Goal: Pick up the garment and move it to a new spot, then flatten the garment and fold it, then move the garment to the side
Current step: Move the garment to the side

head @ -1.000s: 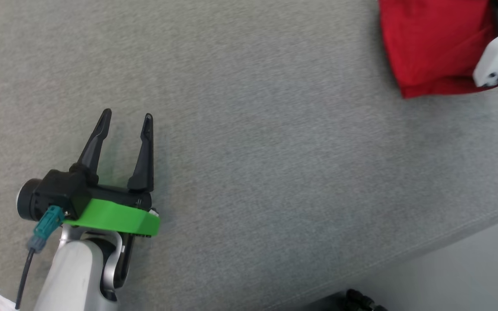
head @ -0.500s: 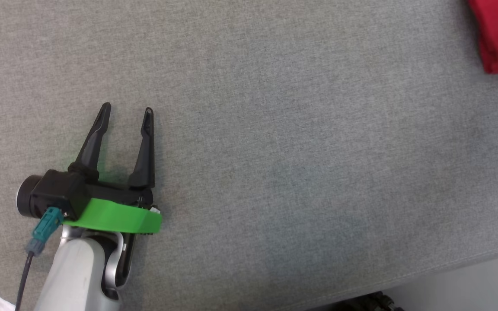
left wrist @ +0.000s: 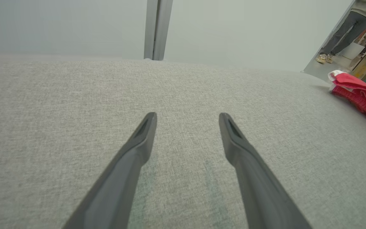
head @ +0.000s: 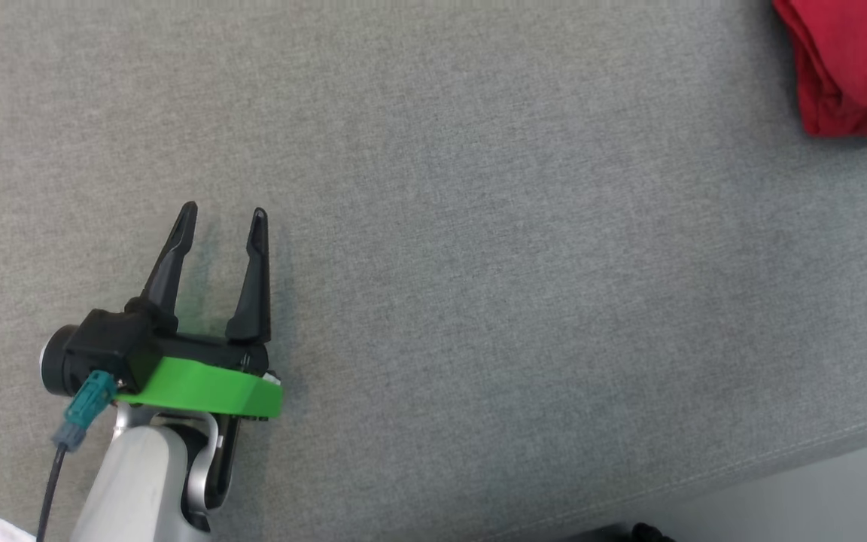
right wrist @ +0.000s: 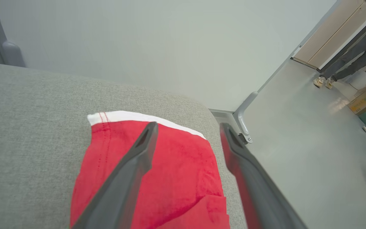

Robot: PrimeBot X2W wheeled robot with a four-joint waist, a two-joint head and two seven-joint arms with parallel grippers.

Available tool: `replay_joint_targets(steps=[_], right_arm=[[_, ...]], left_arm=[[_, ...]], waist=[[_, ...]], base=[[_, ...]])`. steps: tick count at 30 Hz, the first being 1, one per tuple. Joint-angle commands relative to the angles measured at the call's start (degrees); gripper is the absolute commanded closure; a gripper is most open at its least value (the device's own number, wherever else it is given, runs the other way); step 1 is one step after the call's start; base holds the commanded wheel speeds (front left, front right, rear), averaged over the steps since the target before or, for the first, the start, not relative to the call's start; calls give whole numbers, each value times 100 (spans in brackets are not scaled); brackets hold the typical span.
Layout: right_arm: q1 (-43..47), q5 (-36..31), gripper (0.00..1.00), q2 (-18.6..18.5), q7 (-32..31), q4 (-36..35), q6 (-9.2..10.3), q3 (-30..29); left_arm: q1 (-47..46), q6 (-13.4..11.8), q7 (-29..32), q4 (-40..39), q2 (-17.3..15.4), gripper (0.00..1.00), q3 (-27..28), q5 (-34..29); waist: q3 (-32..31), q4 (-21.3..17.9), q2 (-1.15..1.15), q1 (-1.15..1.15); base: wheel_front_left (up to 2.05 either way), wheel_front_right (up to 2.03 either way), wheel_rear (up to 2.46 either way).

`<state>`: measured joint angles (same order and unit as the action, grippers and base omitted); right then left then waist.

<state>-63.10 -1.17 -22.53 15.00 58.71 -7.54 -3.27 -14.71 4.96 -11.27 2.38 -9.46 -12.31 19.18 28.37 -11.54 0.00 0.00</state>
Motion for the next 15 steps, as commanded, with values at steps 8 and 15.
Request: replay_joint_targets(steps=[8,15], right_arm=[[358,51,0,567,24,-578,10,226],[1031,273,0,1136,19,-1075,10,281]], left_arm=[[-69,-35,-257,551,69,0,203,175],[169,-32,-356,1102,201,0,401,378]], waist=[[-971,107,0,0],[-1637,272,0,0]], base=[[0,0,0],[0,0,0]])
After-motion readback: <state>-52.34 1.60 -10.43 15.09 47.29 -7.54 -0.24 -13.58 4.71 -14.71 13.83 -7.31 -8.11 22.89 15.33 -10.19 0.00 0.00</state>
